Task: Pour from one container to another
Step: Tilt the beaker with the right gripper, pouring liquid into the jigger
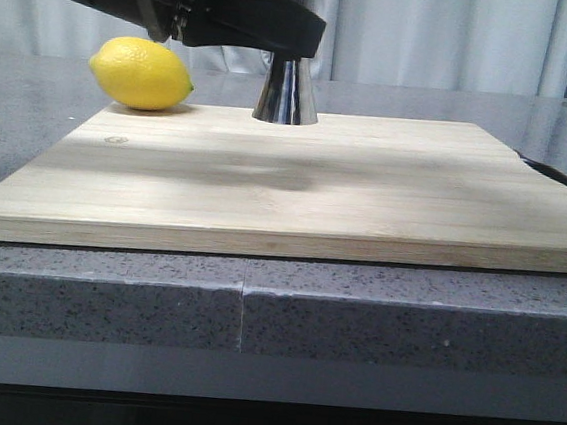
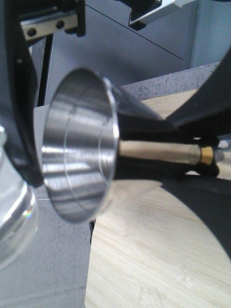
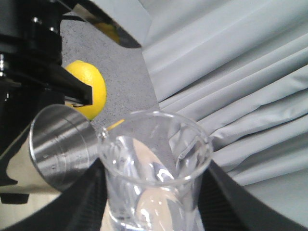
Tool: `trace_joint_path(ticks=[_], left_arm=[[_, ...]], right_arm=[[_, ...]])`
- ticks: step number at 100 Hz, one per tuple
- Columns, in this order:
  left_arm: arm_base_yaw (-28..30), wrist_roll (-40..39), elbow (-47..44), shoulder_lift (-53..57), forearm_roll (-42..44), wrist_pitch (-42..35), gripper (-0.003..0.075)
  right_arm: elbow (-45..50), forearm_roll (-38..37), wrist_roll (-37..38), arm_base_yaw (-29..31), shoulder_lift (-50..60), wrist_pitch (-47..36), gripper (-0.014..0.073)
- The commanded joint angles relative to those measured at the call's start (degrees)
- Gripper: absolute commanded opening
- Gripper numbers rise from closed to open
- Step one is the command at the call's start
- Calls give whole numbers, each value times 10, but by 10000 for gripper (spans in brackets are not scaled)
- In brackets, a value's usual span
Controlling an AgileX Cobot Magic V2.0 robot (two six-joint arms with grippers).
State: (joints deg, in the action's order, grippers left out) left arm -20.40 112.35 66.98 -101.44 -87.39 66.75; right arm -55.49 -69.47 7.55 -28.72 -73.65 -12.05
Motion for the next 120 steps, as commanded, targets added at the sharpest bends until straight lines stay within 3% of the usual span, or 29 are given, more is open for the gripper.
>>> trace_joint_path(ticks=[1,120], left_arm=[[-7,-7,16,31,-42,60,71],[-7,-7,16,31,-41,60,71]], right_arm=[[-23,-6,0,0,15,-11,237],[-51,-68,0,0,15,6,237]])
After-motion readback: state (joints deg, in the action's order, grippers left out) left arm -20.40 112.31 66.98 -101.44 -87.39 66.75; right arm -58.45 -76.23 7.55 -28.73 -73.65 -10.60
